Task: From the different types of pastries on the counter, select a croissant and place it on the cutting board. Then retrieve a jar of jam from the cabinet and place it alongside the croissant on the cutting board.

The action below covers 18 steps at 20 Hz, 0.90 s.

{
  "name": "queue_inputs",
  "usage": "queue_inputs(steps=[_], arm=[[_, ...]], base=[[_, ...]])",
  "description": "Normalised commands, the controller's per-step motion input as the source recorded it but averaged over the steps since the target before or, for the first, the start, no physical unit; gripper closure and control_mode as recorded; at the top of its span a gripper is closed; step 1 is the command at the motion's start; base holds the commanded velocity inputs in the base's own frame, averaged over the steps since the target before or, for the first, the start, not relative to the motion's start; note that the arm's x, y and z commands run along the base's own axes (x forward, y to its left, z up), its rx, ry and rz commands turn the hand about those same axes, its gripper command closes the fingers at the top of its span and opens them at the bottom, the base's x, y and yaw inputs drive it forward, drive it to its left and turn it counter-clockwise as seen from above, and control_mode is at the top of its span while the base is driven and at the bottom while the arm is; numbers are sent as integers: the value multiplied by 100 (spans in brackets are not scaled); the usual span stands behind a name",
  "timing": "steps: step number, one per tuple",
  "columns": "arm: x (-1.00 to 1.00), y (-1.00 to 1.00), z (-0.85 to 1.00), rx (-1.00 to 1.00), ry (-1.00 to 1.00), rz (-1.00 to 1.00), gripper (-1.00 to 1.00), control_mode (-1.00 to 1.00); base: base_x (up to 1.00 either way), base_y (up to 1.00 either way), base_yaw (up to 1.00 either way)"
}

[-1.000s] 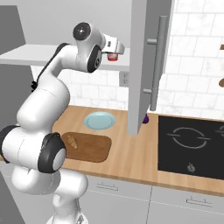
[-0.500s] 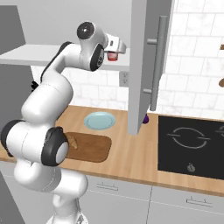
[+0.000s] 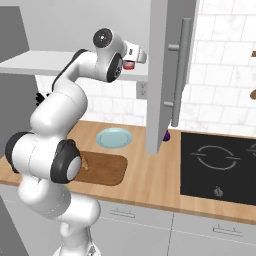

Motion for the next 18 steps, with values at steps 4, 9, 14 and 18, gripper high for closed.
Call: queue_inputs(steps=[4, 9, 14, 18], arm=[[44, 0, 0, 0, 0, 0, -100, -100], [16, 0, -5, 0, 0, 0, -100, -100], [2, 0, -21, 0, 0, 0, -100, -100], [26, -1, -5, 0, 0, 0, -100, -100]], base=[[0, 0, 0], [0, 0, 0], [0, 0, 0], [0, 0, 0]])
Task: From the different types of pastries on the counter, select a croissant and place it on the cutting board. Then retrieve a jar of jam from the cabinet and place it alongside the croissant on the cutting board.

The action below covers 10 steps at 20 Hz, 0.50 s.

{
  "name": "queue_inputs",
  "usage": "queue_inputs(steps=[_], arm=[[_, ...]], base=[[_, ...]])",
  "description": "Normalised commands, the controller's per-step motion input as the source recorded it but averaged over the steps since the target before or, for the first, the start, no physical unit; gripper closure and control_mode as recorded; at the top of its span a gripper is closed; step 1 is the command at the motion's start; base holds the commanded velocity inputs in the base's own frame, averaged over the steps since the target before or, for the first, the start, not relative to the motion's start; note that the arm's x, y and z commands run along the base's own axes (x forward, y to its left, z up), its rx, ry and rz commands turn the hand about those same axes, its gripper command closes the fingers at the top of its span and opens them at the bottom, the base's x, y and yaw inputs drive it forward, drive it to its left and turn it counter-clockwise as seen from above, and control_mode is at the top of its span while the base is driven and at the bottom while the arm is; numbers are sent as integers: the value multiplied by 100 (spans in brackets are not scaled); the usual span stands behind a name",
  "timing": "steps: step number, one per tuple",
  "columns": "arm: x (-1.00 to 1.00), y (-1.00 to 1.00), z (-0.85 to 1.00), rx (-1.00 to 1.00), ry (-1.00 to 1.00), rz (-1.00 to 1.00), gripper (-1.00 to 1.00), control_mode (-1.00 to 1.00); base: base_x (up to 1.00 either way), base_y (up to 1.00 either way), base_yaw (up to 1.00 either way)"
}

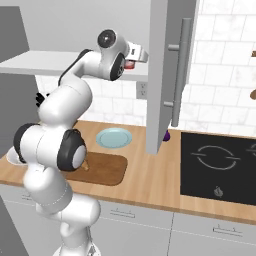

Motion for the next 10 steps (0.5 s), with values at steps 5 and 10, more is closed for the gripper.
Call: queue_inputs(steps=[5, 10], arm=[[29, -5, -1, 0, 0, 0, 100, -100], [9, -2, -6, 0, -1, 0, 100, -100]], base=[[0, 0, 0], [0, 0, 0]])
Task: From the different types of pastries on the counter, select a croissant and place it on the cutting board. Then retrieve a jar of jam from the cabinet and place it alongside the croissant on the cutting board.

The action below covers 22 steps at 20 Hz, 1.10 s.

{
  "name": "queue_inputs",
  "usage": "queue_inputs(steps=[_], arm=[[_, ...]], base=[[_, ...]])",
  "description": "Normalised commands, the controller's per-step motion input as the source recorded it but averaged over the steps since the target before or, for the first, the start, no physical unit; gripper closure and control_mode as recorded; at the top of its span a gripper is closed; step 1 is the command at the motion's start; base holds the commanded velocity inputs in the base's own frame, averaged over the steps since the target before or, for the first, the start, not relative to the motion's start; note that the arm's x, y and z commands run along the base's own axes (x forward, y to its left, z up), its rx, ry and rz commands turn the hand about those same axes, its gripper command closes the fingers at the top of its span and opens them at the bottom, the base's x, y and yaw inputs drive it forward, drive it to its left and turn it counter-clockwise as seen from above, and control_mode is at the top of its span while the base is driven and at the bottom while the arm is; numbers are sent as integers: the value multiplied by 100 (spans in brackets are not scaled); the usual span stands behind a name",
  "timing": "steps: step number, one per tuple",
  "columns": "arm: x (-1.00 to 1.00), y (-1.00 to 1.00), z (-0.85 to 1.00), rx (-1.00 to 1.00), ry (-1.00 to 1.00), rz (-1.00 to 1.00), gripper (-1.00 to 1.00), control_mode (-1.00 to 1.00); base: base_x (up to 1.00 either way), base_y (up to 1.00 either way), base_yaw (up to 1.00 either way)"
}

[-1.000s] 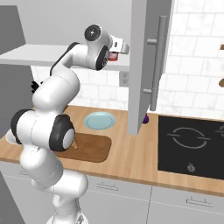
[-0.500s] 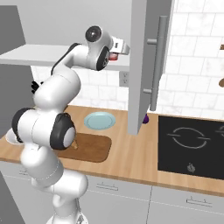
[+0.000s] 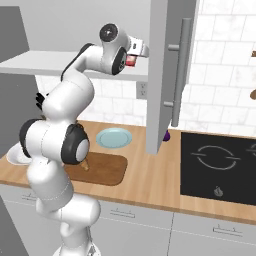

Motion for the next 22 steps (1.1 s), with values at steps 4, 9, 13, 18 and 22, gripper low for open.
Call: queue_inputs(steps=[4, 9, 13, 18, 22], arm=[[-13, -4, -1, 0, -5, 0, 100, -100], [-91, 0, 25, 0, -29, 0, 100, -100], [-100, 9, 16, 0, -31, 3, 100, -100], [-100, 44, 15, 0, -28, 9, 100, -100], [-100, 39, 41, 1, -29, 12, 100, -100]], base=[[0, 0, 0], [0, 0, 0], [0, 0, 0], [0, 0, 0], [0, 0, 0]])
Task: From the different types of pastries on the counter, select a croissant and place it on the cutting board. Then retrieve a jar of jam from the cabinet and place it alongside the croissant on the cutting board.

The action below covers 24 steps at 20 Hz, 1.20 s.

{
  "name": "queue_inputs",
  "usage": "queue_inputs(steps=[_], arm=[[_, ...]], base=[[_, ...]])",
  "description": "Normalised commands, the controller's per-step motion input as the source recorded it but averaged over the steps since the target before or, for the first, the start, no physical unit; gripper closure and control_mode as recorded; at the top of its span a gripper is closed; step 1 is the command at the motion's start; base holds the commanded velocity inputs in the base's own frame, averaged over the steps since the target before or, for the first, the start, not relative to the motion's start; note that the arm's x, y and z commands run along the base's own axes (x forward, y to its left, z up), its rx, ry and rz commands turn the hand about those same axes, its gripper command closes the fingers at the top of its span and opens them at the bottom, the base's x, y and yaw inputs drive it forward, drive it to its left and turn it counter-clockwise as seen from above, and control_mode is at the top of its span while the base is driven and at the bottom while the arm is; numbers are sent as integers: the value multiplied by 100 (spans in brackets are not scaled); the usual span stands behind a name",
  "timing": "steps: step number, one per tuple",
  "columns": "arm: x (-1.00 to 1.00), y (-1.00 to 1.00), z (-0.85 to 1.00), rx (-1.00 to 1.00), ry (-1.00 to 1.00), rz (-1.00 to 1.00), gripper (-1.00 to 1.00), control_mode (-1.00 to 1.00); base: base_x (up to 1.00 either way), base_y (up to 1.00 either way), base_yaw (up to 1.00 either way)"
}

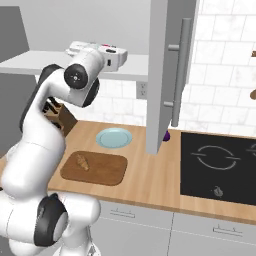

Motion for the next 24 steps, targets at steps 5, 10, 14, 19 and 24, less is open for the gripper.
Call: queue_inputs(steps=[5, 10, 14, 19, 24], arm=[[-100, 20, 31, 0, -18, 16, 100, -100], [-100, 0, -84, -21, 6, 38, 100, -100], [-100, 0, -99, -23, 4, 50, 100, -100], [-33, 3, -36, -4, 0, 27, 100, -100], [1, 4, -78, -3, 2, 3, 100, -100]], base=[[0, 0, 0], [0, 0, 0], [0, 0, 0], [0, 0, 0], [0, 0, 0]])
